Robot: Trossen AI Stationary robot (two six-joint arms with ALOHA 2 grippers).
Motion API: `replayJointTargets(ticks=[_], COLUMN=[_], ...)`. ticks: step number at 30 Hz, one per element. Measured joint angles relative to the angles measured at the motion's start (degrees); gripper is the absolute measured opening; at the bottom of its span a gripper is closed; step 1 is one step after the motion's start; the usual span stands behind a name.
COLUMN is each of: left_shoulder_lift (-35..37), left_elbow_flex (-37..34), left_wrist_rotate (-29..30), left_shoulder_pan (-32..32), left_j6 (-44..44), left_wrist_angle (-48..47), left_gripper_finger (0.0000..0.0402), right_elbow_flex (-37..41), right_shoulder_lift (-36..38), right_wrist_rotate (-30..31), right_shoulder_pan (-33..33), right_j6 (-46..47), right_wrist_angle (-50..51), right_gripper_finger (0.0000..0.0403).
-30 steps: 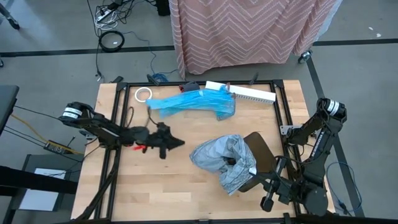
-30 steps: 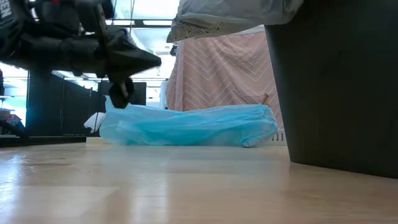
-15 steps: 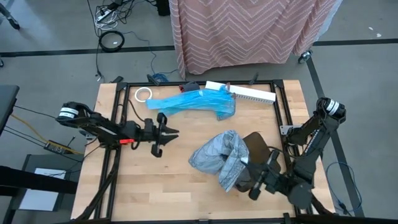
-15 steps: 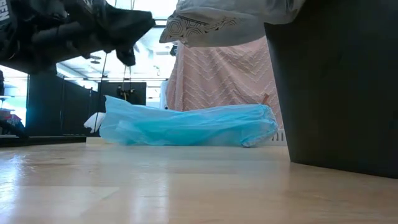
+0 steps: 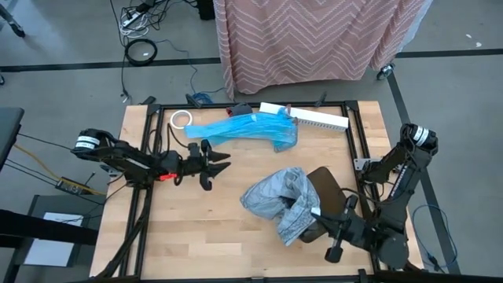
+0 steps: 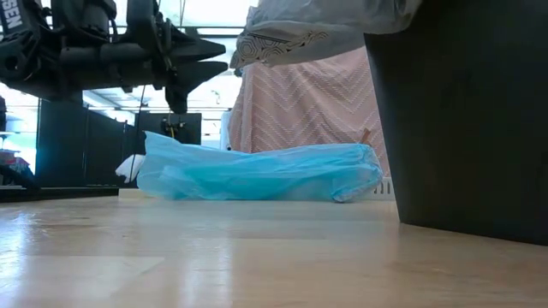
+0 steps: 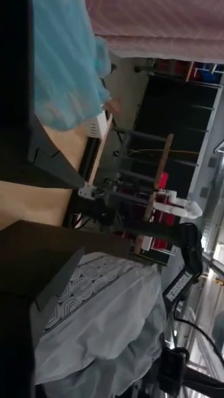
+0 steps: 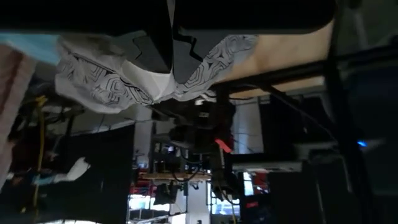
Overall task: Place trash/remove bag and relplace
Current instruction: Remove the blue trash bag from the black trash bin using the drawstring
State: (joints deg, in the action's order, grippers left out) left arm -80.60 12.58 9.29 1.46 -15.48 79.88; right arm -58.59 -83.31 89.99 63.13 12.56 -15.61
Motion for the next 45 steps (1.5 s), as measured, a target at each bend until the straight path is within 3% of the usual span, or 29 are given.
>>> replayJointTargets(ticks=[8, 10, 14, 16, 18, 24, 28, 31, 34, 36, 38, 45], left_shoulder_lift=[0.0, 0.0, 0.0, 0.0, 0.7, -1.0, -2.8, -5.0, -6.7, -7.8, -8.1, -8.2], left_elbow_flex=[0.0, 0.0, 0.0, 0.2, 2.8, 13.6, 20.9, 24.2, 24.6, 23.9, 23.1, 22.8], left_wrist_rotate=[-6.3, -7.1, -9.9, -14.1, -19.3, -36.6, -36.7, -30.7, -24.8, -24.0, -24.5, -35.8], left_shoulder_pan=[-0.4, -0.4, -0.4, -0.4, -0.4, 0.5, 1.9, 2.2, 0.8, -1.5, -3.7, -6.3], left_j6=[-2.8, -2.9, -6.7, -8.0, -6.6, -4.3, -0.9, 2.5, 1.8, 0.2, -1.1, -1.5], left_wrist_angle=[0.3, -0.1, 4.1, 10.1, 9.8, 5.7, -6.6, -19.3, -22.5, -22.4, -23.0, -21.6], left_gripper_finger=[0.0162, 0.0162, 0.0162, 0.0162, 0.0162, 0.0161, 0.0143, 0.0117, 0.0095, 0.0088, 0.0088, 0.0132], right_elbow_flex=[0.0, -0.5, -1.7, -1.7, -1.8, -1.6, -1.6, -1.6, -1.6, -1.6, -1.6, -1.6], right_shoulder_lift=[0.0, 0.1, 0.5, 0.4, 0.4, 0.4, 0.4, 0.4, 0.4, 0.4, 0.4, 0.4], right_wrist_rotate=[0.0, -0.1, 0.4, 0.1, 0.0, 0.0, -0.2, -1.3, -1.4, -1.6, -1.7, -0.9], right_shoulder_pan=[-0.4, -2.1, -4.9, -5.0, -4.8, -6.1, -7.3, -7.6, -6.9, -6.3, -5.8, -5.5], right_j6=[9.5, 5.6, -10.9, -18.3, -23.1, -23.1, -24.0, -28.4, -30.1, -30.1, -29.8, -28.9], right_wrist_angle=[2.2, -2.4, -12.6, -15.7, -17.5, -17.3, -17.8, -20.2, -21.4, -21.4, -21.4, -21.1], right_gripper_finger=[0.0, 0.0, 0.0, 0.0, 0.0, 0.0, 0.0, 0.0, 0.0, 0.0, 0.0, 0.0])
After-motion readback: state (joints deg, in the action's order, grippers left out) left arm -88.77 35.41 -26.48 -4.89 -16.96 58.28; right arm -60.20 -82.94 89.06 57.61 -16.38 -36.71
